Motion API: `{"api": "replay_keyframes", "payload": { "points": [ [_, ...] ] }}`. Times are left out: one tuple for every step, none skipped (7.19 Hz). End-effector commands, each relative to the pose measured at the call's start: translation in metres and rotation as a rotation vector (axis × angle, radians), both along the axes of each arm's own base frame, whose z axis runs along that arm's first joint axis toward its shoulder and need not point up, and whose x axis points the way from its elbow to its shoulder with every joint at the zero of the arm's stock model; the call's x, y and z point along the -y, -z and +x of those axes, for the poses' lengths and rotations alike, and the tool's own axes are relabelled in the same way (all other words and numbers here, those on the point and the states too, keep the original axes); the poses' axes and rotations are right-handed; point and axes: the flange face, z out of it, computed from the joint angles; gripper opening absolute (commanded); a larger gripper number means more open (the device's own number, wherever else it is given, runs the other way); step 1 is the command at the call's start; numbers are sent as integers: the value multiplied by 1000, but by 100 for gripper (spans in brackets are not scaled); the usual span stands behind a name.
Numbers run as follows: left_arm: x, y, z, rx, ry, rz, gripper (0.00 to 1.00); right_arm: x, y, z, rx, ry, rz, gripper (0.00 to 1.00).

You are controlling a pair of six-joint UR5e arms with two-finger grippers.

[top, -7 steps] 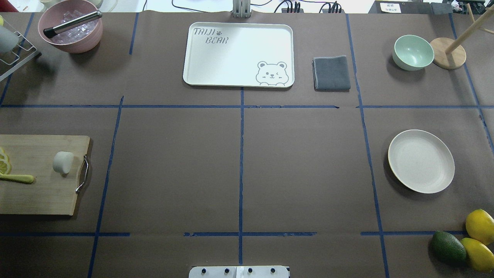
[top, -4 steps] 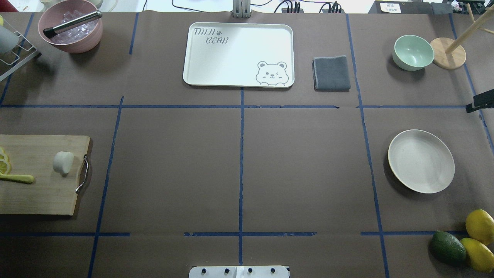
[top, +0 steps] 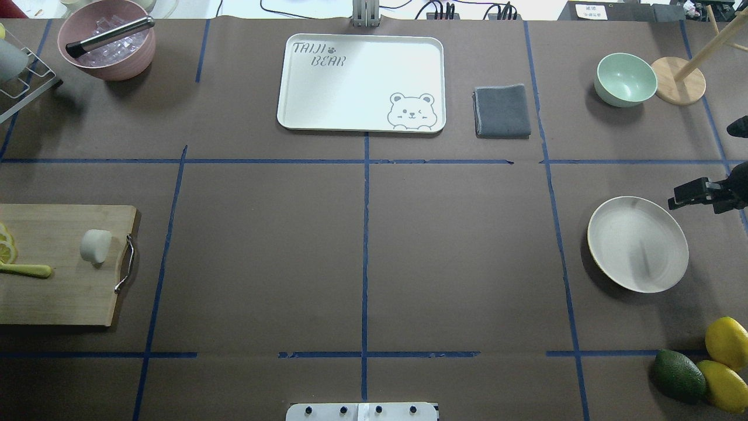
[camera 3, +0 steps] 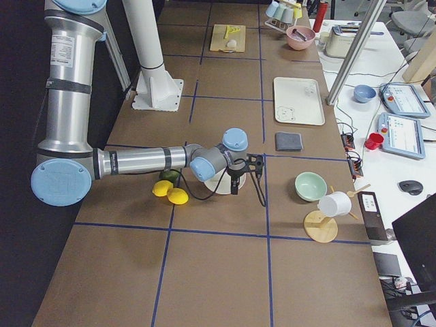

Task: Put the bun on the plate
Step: 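Reach the right gripper to the white plate rim and grip it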

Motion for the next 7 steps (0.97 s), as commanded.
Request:
{"api": "replay_keyframes", "payload": {
  "points": [
    [1, 1, 0, 1, -1, 4, 100, -16, -10, -21, -5, 51, -11, 98],
    [1, 1, 0, 1, -1, 4, 100, -19, -17, -30, -13, 70, -22, 98],
    [1, 1, 0, 1, -2, 4, 100, -21, -24, -34, -27, 75, -26, 98],
    [1, 1, 0, 1, -2, 4, 100, -20, -28, -33, -38, 72, -28, 98],
    [1, 1, 0, 1, -3, 5, 100, -21, -35, -33, -44, 73, -40, 98],
    [1, 1, 0, 1, -4, 6, 100, -21, -45, -33, -51, 76, -53, 98],
    [1, 1, 0, 1, -4, 6, 100, -21, -47, -34, -52, 77, -59, 93]
  ]
}}
